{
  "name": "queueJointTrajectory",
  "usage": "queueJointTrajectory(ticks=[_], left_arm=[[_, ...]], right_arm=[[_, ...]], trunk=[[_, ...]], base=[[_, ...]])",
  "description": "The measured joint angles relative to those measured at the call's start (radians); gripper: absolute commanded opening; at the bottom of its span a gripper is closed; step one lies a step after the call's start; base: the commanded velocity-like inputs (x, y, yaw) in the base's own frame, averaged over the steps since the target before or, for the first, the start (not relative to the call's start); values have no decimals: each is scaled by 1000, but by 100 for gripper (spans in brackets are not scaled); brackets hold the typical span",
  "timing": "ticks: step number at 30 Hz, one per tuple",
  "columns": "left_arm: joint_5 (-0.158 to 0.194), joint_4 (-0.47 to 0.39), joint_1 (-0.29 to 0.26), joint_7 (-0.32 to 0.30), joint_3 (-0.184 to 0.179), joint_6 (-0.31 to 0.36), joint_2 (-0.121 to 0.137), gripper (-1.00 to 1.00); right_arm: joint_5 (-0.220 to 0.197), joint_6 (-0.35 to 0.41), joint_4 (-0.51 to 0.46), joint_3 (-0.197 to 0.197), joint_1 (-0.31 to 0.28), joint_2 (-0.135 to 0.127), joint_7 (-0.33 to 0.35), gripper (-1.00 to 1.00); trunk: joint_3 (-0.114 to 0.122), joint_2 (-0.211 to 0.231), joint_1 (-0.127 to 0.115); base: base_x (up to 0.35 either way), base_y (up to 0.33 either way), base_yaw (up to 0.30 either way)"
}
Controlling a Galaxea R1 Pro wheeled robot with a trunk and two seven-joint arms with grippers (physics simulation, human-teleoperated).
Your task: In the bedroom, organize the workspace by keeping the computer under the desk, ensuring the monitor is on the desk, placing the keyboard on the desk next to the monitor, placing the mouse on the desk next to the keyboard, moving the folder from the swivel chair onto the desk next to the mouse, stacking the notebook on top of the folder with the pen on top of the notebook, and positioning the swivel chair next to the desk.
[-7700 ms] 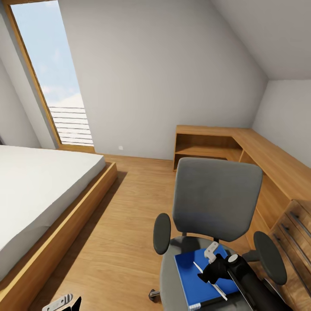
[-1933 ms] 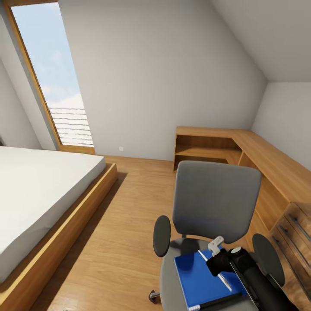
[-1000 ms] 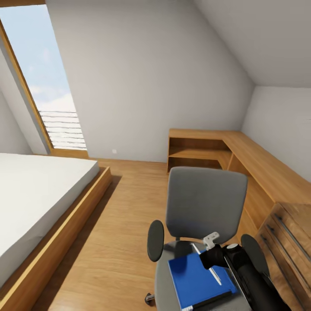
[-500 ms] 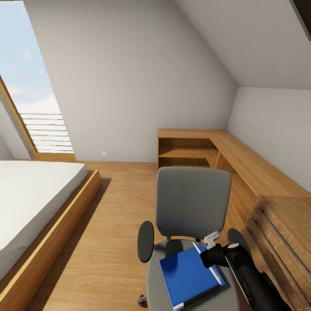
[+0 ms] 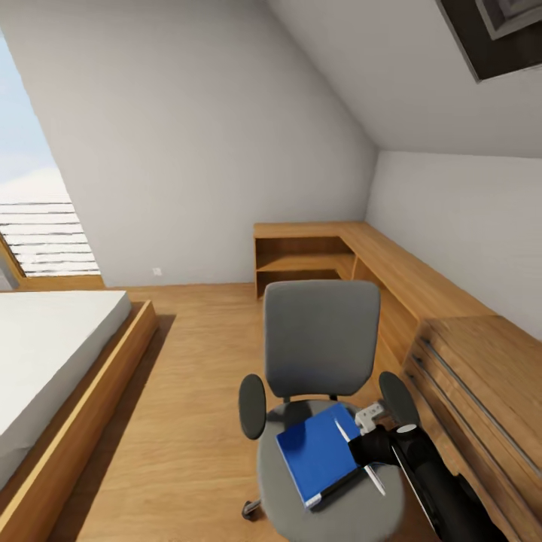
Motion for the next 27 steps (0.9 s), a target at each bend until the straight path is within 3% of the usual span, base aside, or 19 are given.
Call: queueJointTrajectory(ticks=[8,18,27], left_arm=[[0,0,0,0,0,-1,0,100],[1,1,0,0,1,-2,1,100],[2,45,0,0,1,-3,1,100]], right_arm=[[0,0,1,0,0,0,0,-100],[-2,2,-1,-3,0,0,0,-100],[-42,11,-4,-25,0,0,-2,-100]], trunk=[[0,0,0],[0,0,0],[0,0,0]], base=[[-220,195,-254],[-47,39,-254],[-4,3,-254]])
